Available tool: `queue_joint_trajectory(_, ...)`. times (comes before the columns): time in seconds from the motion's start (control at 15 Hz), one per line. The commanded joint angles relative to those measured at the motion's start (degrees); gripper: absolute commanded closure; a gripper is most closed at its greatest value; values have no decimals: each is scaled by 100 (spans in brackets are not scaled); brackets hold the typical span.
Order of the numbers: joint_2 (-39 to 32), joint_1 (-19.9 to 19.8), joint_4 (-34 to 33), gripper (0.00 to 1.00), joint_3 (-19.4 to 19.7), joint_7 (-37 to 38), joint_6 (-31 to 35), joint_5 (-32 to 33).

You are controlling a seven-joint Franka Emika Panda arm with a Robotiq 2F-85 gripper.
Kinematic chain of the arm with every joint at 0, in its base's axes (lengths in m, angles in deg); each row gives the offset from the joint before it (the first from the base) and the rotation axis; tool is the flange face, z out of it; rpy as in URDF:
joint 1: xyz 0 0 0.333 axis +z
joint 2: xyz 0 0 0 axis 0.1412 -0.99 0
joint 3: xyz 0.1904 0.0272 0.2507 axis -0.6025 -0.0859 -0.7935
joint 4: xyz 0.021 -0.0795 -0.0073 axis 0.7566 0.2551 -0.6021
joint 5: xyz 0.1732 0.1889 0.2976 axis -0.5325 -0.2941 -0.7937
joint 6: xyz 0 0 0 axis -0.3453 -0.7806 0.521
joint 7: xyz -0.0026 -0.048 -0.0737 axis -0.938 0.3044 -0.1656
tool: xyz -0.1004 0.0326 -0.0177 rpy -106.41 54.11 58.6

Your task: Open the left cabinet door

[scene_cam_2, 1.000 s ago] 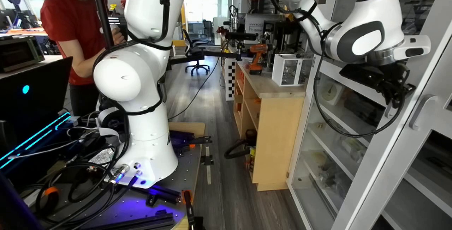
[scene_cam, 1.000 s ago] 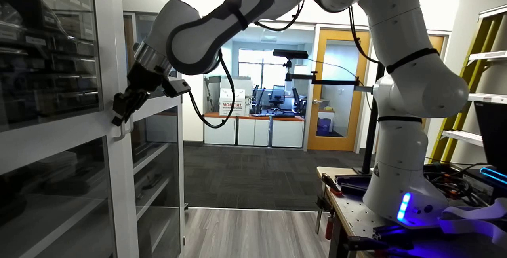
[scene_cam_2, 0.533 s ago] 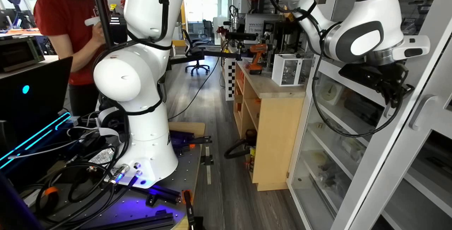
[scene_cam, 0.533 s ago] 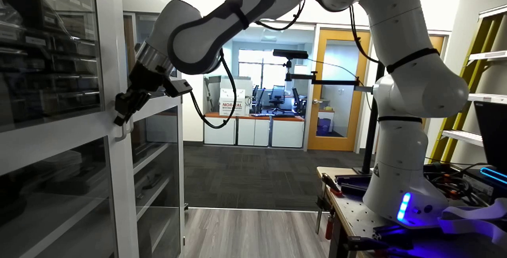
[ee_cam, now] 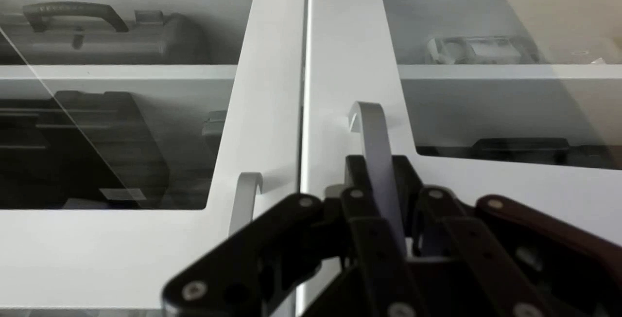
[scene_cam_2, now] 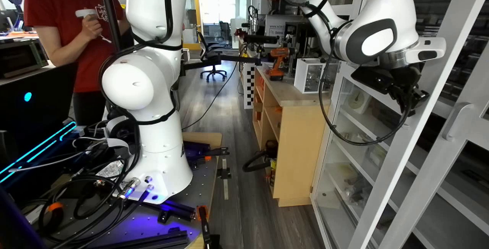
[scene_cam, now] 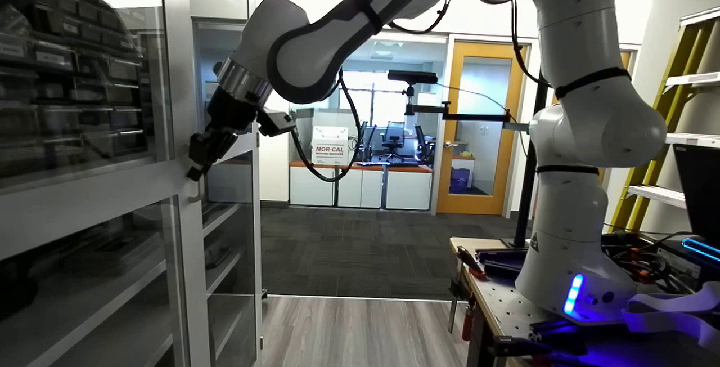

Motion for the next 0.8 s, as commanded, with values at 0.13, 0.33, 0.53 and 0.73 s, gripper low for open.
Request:
queue_joint_trajectory(0.13,1290,587,1381,96,583,1690,-66,1124)
queue_joint_trajectory(0.33,1738,769,1784,96,662,2936,-272,2100)
queue_joint_trajectory(0.53,2134,800,2086,59,448,3835,-646,2668)
queue_joint_trajectory(0.73,2493,906,2248,46,162,3847,-1132,2641)
